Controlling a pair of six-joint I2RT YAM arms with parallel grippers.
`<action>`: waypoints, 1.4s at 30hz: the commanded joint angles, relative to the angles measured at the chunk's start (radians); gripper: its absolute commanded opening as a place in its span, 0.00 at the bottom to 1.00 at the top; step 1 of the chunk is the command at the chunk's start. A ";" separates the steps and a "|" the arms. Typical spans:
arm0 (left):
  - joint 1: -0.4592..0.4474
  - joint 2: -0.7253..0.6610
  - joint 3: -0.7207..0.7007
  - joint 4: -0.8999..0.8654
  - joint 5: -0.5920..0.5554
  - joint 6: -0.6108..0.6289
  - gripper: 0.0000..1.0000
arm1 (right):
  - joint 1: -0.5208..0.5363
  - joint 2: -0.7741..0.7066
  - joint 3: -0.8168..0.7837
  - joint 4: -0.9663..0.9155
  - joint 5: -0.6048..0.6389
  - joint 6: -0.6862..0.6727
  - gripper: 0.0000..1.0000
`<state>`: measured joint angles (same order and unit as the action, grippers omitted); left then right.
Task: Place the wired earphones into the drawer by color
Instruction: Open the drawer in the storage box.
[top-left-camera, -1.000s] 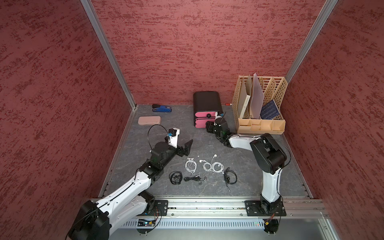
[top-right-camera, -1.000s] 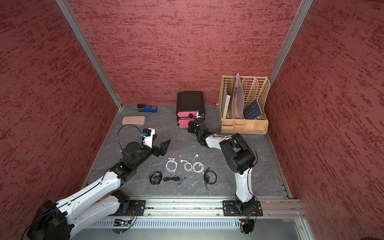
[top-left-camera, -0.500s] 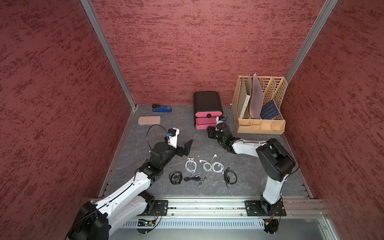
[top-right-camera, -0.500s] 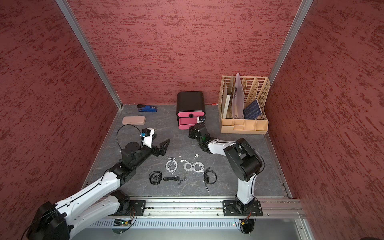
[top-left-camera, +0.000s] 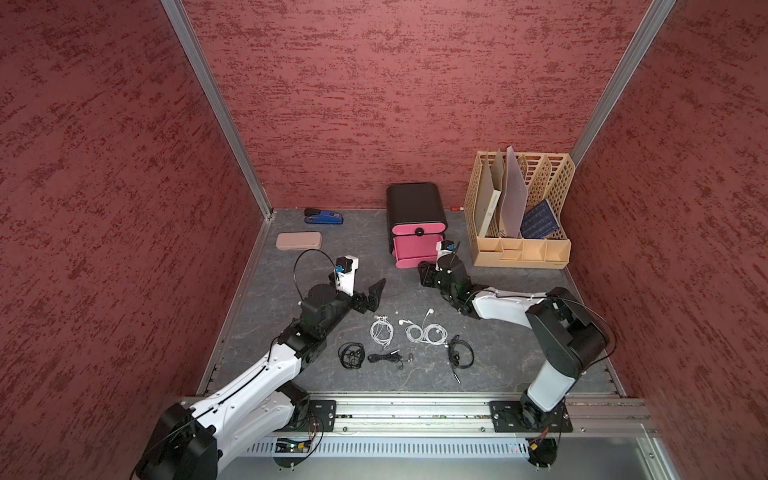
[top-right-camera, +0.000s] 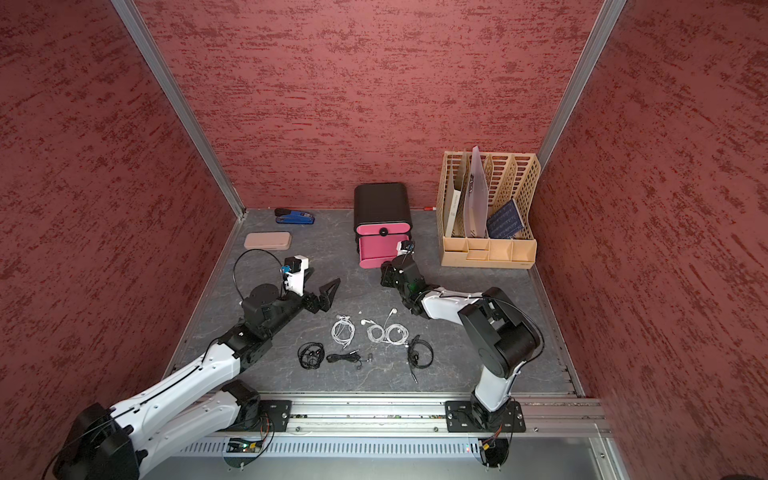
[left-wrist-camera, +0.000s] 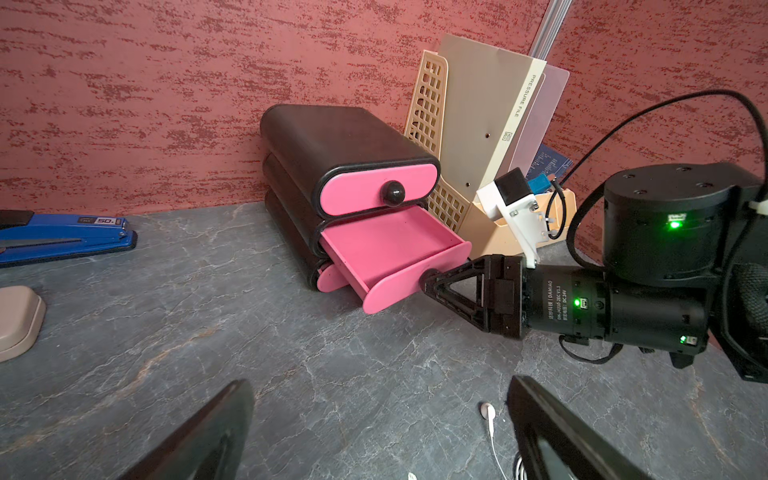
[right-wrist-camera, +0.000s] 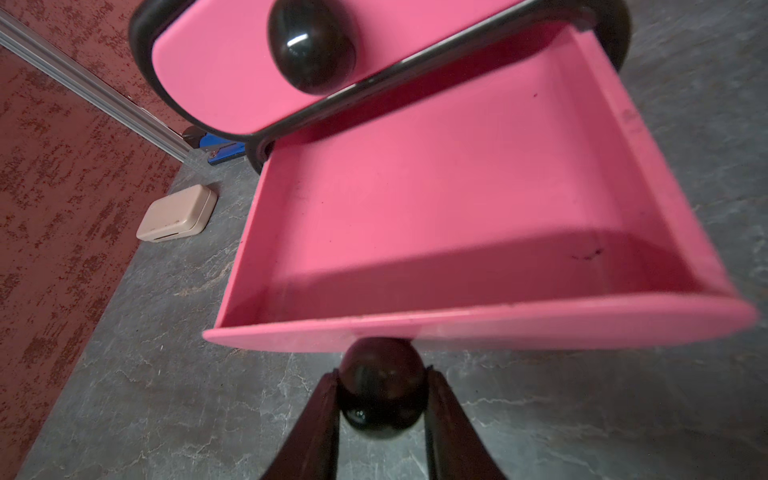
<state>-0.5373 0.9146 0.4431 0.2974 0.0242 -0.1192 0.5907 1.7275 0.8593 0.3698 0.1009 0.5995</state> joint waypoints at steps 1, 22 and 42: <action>0.005 -0.014 -0.011 0.014 0.000 -0.002 1.00 | 0.011 -0.037 -0.023 -0.006 0.053 0.014 0.28; 0.004 -0.022 -0.011 0.009 0.002 -0.002 1.00 | 0.018 -0.074 -0.048 -0.060 0.033 0.025 0.62; 0.005 0.026 0.010 -0.002 0.031 -0.047 1.00 | 0.018 -0.340 -0.061 -0.527 -0.150 -0.132 0.65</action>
<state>-0.5377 0.9440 0.4431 0.2909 0.0471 -0.1532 0.6060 1.4086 0.7895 -0.0235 0.0223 0.5068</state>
